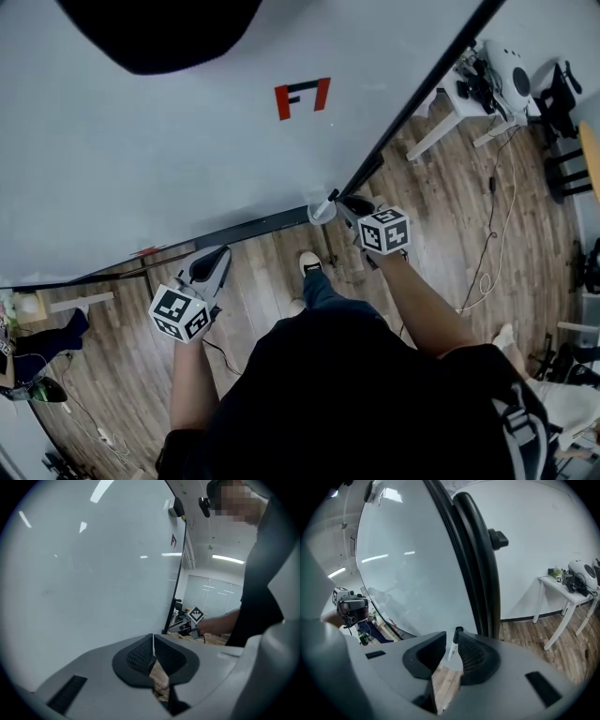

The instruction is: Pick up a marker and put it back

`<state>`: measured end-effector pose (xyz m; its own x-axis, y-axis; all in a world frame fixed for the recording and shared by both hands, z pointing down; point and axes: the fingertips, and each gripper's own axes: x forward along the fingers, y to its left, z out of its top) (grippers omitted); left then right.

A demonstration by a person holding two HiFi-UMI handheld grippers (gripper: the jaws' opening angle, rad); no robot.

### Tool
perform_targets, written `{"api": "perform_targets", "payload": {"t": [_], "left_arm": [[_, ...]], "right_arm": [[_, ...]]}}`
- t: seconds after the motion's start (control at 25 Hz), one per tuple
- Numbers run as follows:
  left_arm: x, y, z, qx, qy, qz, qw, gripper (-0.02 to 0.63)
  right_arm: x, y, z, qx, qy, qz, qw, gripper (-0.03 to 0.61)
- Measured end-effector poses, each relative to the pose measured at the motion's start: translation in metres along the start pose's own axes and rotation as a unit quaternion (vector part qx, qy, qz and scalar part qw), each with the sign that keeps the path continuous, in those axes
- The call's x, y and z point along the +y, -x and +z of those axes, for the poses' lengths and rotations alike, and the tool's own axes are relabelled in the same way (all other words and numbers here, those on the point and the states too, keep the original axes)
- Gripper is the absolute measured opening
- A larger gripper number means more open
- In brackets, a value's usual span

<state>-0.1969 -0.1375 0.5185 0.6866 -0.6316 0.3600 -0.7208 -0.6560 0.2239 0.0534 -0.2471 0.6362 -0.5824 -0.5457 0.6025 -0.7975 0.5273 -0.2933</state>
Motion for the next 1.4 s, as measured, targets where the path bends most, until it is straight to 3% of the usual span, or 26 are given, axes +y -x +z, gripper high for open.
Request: {"api": "perform_targets", "payload": {"t": [0.76,1.4], "left_arm": [[0.003,-0.020,-0.012,0.018,0.023,0.010,0.9995,0.019],[0.003,-0.015,-0.017,0.019,0.031,0.012,0.9993,0.020]], "right_arm": [[-0.012,-0.037,-0.009,0.031,-0.008,0.029,0.999,0.084],[-0.011,-0.040,-0.009,0.036,0.003,0.027,0.999,0.067]]}}
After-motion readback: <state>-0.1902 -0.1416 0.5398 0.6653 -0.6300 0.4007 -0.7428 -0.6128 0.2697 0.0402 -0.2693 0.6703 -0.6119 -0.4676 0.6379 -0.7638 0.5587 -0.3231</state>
